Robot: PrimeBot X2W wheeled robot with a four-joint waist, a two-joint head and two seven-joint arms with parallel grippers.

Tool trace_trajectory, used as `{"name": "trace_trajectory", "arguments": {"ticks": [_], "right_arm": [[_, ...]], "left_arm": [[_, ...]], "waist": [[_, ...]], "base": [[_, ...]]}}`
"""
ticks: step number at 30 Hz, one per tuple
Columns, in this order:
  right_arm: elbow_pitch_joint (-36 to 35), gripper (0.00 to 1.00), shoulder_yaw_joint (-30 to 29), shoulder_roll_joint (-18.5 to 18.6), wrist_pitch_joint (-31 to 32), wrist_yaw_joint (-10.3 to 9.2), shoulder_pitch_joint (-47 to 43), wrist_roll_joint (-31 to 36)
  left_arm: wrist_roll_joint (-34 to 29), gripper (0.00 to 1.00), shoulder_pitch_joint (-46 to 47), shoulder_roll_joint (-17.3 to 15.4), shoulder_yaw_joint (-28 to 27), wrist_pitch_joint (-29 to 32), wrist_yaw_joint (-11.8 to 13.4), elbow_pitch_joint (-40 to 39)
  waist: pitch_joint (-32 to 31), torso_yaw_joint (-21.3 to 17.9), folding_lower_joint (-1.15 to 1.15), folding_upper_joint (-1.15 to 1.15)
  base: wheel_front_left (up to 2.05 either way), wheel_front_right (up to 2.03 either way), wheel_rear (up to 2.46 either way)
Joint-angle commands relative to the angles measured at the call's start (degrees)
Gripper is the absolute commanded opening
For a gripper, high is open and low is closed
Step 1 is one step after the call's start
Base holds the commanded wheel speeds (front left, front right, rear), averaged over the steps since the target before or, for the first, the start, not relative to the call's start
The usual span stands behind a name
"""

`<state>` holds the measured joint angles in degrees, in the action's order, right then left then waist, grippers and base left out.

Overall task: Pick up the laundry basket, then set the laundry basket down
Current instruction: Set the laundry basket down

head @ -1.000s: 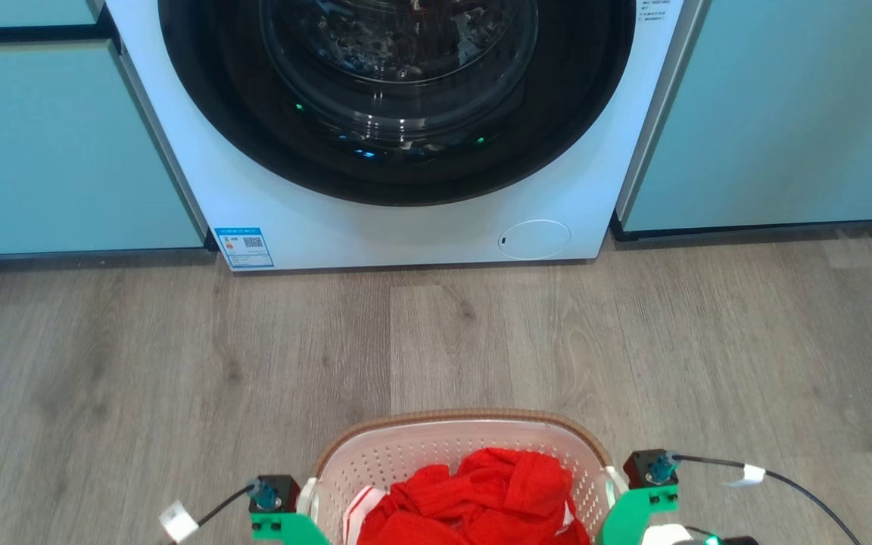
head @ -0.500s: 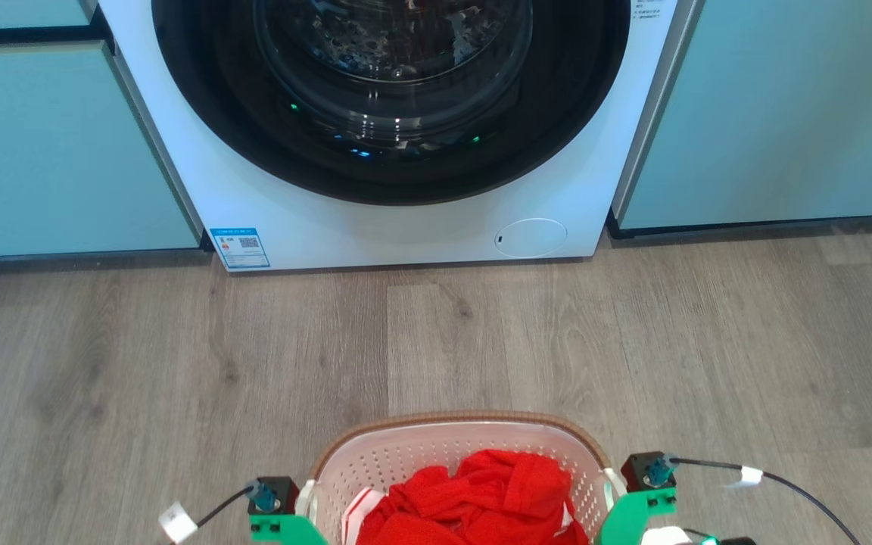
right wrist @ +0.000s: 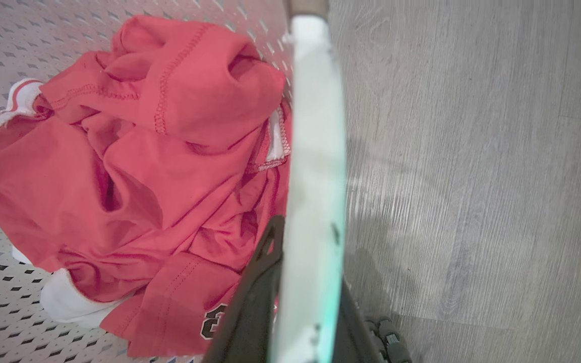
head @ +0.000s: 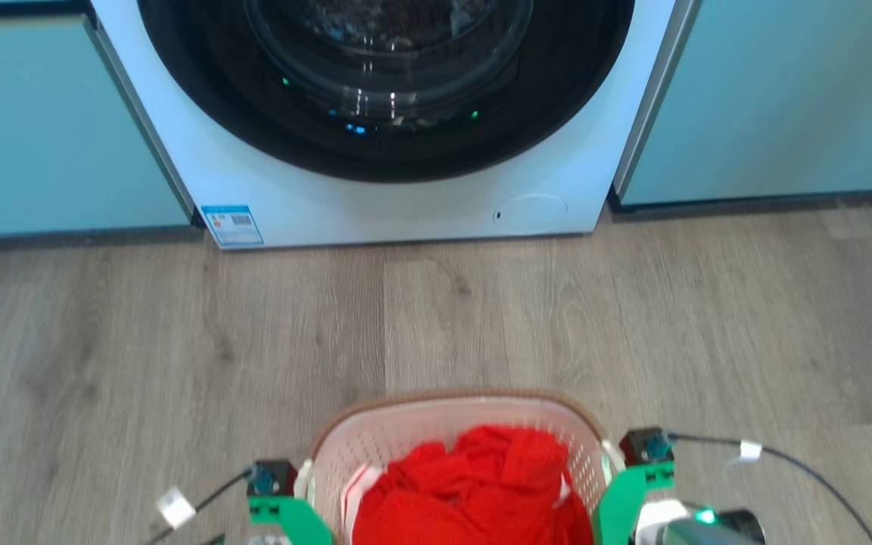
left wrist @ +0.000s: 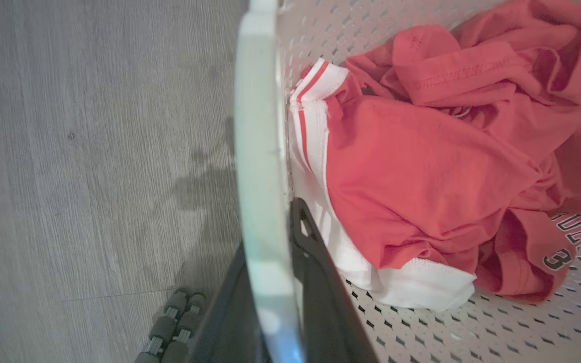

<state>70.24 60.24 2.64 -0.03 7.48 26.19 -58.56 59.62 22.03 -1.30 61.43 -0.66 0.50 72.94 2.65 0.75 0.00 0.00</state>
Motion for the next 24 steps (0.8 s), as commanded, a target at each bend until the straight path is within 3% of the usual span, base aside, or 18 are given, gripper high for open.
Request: {"name": "trace_trajectory", "arguments": {"ticks": [1,10,24], "right_arm": [[-0.5,0.0,0.68,0.23,-1.29,0.01,2.85,-0.14],[0.92,0.0,0.58,0.23,-3.29,0.01,9.99,0.07],[3.64,0.0,-2.21,0.23,-8.08,0.01,25.34,2.56]], "left_arm": [[-0.24,0.0,3.97,-1.61,-0.65,-0.81,0.29,0.38],[-1.04,0.0,10.61,-1.64,-0.55,-2.36,0.63,0.59],[-3.17,0.0,26.42,-1.62,-0.21,-6.5,2.05,0.74]], "waist": [[1.23,-0.06,0.0,0.0],[9.64,0.02,0.0,0.0],[29.58,2.07,0.0,0.0]], "base": [[0.0,0.0,0.0],[0.0,0.0,0.0],[0.0,0.0,0.0]]}}
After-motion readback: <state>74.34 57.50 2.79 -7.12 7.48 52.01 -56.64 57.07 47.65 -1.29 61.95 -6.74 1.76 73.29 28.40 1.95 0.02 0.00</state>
